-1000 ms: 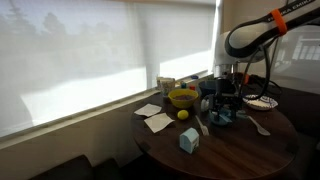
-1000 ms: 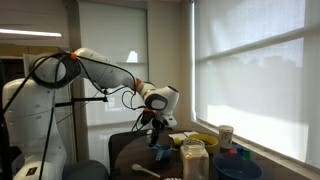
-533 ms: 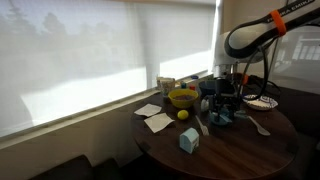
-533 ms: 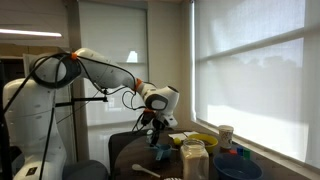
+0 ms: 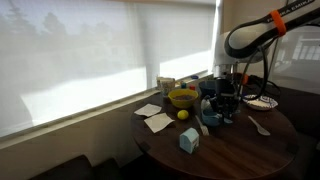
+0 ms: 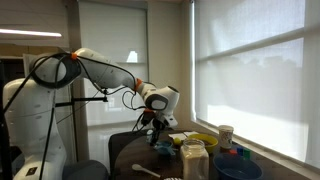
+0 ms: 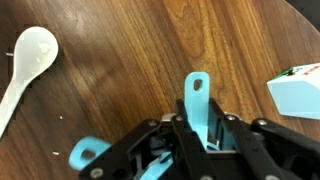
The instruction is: Remove the two small blue measuring spoons from the big blue measuring spoon
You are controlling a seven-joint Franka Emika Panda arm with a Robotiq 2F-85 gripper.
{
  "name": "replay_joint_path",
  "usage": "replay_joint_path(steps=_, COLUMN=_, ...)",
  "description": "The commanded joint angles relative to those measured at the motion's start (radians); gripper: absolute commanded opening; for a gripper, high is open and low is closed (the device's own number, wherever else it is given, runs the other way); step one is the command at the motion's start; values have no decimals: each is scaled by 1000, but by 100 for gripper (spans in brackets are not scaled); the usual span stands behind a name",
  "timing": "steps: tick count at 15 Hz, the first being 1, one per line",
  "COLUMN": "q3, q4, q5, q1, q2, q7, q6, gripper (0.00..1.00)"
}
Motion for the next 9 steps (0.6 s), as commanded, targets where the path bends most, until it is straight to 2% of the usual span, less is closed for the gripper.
replay_joint_path(steps=1, q3=-2, q4=6, q5=-15, q1=3, q2=7, q7=13, q6=11, gripper=13)
replay_joint_path(steps=9, q3=0, q4=11, q5=-39, q1=2, q2=-32, q7=31, q6=-1, gripper=6)
